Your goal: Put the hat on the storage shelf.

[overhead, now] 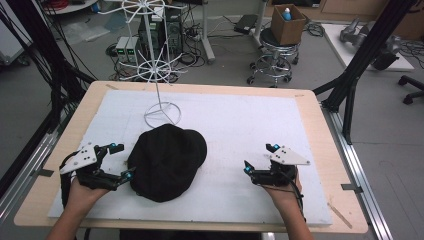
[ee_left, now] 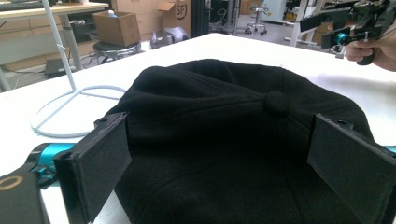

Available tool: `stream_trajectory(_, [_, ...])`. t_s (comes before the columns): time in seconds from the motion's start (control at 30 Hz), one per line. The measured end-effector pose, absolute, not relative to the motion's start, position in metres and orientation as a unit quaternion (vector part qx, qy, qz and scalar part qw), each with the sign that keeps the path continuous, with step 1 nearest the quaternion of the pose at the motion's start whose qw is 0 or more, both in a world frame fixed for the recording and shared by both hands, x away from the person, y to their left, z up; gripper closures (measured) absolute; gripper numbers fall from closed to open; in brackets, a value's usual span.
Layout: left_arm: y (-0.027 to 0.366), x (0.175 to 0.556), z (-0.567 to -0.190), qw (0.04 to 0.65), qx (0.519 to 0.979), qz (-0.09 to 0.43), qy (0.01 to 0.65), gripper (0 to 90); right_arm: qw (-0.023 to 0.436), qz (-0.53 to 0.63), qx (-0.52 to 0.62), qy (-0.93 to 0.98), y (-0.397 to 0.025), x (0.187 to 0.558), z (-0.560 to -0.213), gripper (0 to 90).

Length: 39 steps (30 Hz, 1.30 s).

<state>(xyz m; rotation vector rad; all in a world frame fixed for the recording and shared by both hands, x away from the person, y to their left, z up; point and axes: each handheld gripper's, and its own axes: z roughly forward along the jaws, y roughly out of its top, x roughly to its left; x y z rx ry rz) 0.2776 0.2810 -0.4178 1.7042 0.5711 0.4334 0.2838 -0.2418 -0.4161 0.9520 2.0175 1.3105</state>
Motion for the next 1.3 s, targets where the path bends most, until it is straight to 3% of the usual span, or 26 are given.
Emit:
stream_trajectory(0.73, [0.272, 0.277, -0.412, 0.605, 0.737, 0.183, 0.238, 7.0, 0.267, 0.493, 0.363, 0.745, -0.244, 0.284, -0.415, 5.6])
stream_trajectory(1.3, [0.223, 0.289, -0.406, 0.569, 0.777, 0.16, 0.216, 7.1, 0.268, 0.49, 0.367, 0.744, -0.244, 0.286, -0.416, 5.6])
